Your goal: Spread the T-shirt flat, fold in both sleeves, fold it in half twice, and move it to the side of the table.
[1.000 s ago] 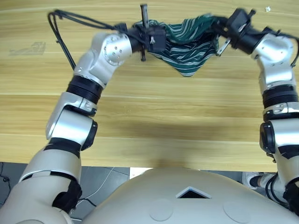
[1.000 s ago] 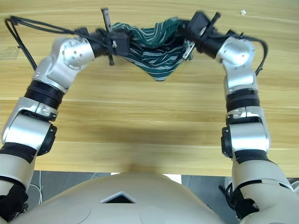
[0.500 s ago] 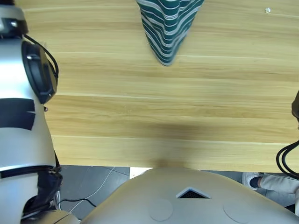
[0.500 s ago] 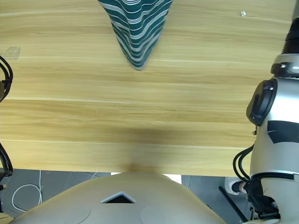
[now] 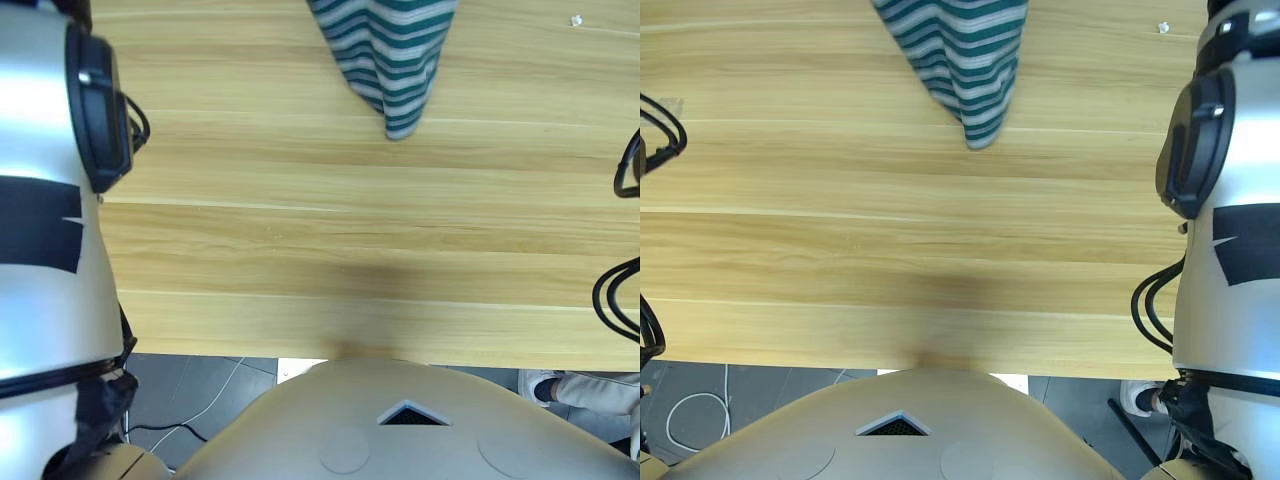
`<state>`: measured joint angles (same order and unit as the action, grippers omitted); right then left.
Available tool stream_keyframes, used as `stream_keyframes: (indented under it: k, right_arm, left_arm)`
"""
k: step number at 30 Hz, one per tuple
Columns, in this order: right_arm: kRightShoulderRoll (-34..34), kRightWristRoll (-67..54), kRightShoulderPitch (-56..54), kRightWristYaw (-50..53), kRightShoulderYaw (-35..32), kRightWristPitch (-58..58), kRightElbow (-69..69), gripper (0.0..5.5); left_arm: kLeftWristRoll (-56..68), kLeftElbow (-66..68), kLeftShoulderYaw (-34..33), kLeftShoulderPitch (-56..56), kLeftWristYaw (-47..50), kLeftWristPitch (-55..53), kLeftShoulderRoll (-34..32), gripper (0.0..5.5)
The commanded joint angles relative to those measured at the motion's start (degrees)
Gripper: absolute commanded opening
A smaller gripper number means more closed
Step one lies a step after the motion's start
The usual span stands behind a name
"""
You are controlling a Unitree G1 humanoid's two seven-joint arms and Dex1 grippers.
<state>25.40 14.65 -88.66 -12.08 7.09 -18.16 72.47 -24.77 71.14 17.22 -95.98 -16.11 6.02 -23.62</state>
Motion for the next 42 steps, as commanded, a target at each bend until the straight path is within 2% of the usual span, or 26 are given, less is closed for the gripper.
stream_keyframes:
  k: [1,6,9,11,12,15,17,20,23,26,29,32,35,42]
  right_arm:
    - [1.82,2.97,-2.56,7.19,0.41,0.6,3.41,0.03]
    - [1.83,3.79,-0.02,6.19,0.06,-0.62,4.02,0.03]
    - [1.07,4.01,4.83,0.77,0.93,-4.0,3.28,0.03]
    - [0.61,3.53,10.99,-4.89,1.67,-8.04,1.74,0.03]
    - [0.3,2.82,14.6,-8.15,1.82,-10.16,0.64,0.03]
    - [-0.65,-0.56,28.66,-17.95,2.03,-16.49,-5.0,0.03]
    - [0.06,-3.59,35.52,-23.01,1.08,-18.02,-9.75,0.03]
    - [2.79,-9.95,37.98,-31.37,-2.03,-17.66,-15.74,0.03]
    - [7.18,-22.33,43.58,-45.35,-5.26,-11.69,-29.48,0.03]
    - [11.56,-26.66,51.17,-51.8,-5.27,-8.56,-39.6,0.03]
    - [19.04,-30.58,62.79,-60.2,-4.07,-4.18,-52.91,0.03]
    - [22.11,-32.45,71.85,-63.6,-2.01,-0.45,-64.57,0.03]
    - [21.7,-30.3,80.22,-64.02,3.32,1.88,-75.74,0.03]
    - [15.95,-23.27,82.36,-61.24,12.75,2.11,-81.13,0.03]
  left_arm:
    - [-2.89,4.47,1.05,-3.49,8.15,0.2,1.44,0.0]
    - [-5.79,5.46,3.24,-1.93,8.88,1.16,1.22,0.0]
    - [-6.5,3.46,5.36,3.11,0.6,4.92,1.87,0.0]
    - [-5.46,-2.55,7.18,11.89,-7.89,9.42,1.64,0.0]
    - [-4.01,-8.12,7.79,17.91,-12.43,11.16,1.0,0.0]
    - [4.08,-44.49,11.72,46.19,-27.92,8.93,-5.07,0.0]
    - [6.92,-63.23,12.55,58.25,-33.16,5.68,-8.54,0.0]
    - [10.37,-78.98,7.62,63.72,-37.84,1.51,-12.28,0.0]
    - [13.51,-94.14,1.44,68.86,-42.12,-1.24,-18.46,0.0]
    - [16.06,-104.5,-2.87,74.24,-44.4,-4.63,-22.44,0.0]
    - [17.21,-115.19,-5.28,83.48,-47.72,-5.43,-28.52,0.0]
    - [18.0,-121.54,-5.77,91.06,-49.65,-6.72,-32.2,0.0]
    - [17.07,-124.09,-2.73,98.56,-49.86,-6.09,-33.77,0.0]
    - [10.91,-117.11,1.07,101.68,-47.65,0.04,-33.32,0.0]
